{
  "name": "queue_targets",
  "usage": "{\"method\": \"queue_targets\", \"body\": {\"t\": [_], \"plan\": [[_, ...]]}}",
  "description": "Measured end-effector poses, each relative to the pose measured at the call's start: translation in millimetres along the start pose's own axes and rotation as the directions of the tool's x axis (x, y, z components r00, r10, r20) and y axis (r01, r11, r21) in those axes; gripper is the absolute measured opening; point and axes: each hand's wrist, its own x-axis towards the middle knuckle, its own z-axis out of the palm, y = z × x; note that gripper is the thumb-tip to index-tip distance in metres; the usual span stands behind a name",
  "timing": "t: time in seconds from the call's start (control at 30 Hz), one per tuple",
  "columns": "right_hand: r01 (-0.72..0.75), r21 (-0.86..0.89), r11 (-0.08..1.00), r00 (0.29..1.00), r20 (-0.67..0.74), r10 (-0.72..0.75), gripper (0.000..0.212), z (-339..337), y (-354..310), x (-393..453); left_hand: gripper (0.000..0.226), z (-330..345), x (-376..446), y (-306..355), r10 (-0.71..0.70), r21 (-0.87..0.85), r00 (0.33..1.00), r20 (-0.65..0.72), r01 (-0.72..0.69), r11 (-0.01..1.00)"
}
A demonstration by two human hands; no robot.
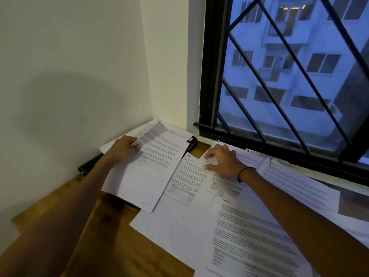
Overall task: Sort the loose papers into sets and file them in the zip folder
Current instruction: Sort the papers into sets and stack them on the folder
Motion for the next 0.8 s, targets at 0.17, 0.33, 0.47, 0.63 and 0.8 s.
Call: {"method": "queue_targets", "body": {"t": [0.17,0.33,0.47,0.63,0.8], "plan": [[-0.034,0.085,0.996,0.998,0.058,0.03,0.033,2.4,0.0,5.8,0.027,2.9,4.0,-1.0,0.016,-0.067,1.0,0.018,-0.015,0.998],[-0.048,0.116,0.992,0.996,-0.064,0.056,0.033,-12.0,7.2,3.1,0.027,3.8,5.2,1.3,0.06,-0.282,0.994,0.096,-0.031,0.959],[-0.115,0.12,0.986,0.993,0.013,0.114,0.06,-31.2,29.1,-6.8,0.02,6.5,9.2,14.7,0.085,-0.33,0.99,0.11,-0.044,0.943],[-0.155,0.048,0.987,0.977,0.155,0.146,0.094,-40.1,43.4,-19.9,0.031,14.7,14.5,29.2,0.088,-0.357,0.984,0.156,-0.027,0.934],[-0.157,0.049,0.986,0.978,0.149,0.148,0.097,-35.2,44.8,-21.1,0.016,25.2,19.3,43.7,0.123,-0.372,0.976,0.181,-0.048,0.927]]}}
